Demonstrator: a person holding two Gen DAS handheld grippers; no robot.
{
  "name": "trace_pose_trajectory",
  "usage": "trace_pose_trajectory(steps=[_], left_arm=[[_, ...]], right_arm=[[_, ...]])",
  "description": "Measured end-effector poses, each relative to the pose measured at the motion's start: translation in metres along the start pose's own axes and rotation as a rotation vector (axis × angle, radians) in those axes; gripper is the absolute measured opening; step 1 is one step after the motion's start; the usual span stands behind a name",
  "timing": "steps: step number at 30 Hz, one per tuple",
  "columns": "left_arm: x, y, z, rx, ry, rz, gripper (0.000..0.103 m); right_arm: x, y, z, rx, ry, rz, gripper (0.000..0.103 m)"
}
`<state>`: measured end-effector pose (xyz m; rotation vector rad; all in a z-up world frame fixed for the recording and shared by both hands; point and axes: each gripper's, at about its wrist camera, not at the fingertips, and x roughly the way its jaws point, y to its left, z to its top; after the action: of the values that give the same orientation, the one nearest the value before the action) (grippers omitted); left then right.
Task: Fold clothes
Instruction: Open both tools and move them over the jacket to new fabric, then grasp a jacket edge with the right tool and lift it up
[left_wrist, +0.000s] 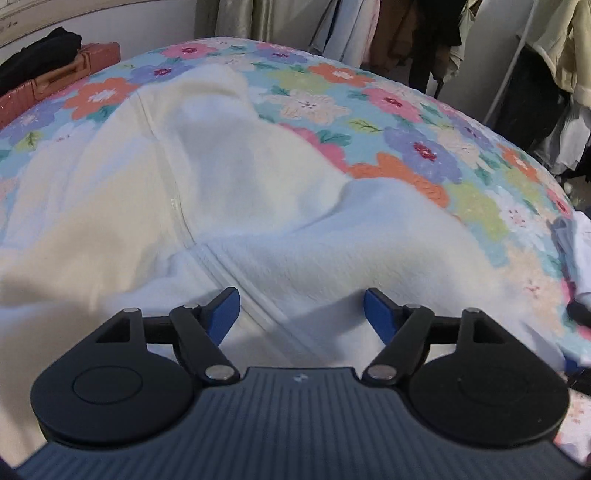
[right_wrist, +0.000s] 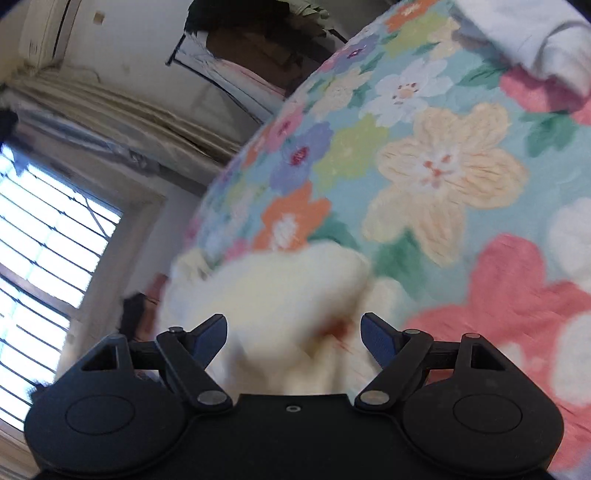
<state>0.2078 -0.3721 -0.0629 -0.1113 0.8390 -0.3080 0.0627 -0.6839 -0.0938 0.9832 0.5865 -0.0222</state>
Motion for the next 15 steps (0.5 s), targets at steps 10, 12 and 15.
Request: trace_pose_trajectory(steps=[10, 12, 15], left_arm=[[0.013, 0.043, 0.008, -0.141, 0.052, -0.178, 0.077], [-0.002, 0.059, 0.014, -0.227, 0.032, -0.2, 0.077], [-0.034, 0.068, 0.015, -0.218, -0.051, -0.096, 0.078]], right_arm=[[0.068, 0.069, 0.002, -0.307, -0.01, -0.053, 0.012], [0.055, 0.102, -0.012, -0.47, -0.093, -0.005, 0.012], [0.053, 0.124, -0.051, -0.639, -0.07, 0.043, 0.012]])
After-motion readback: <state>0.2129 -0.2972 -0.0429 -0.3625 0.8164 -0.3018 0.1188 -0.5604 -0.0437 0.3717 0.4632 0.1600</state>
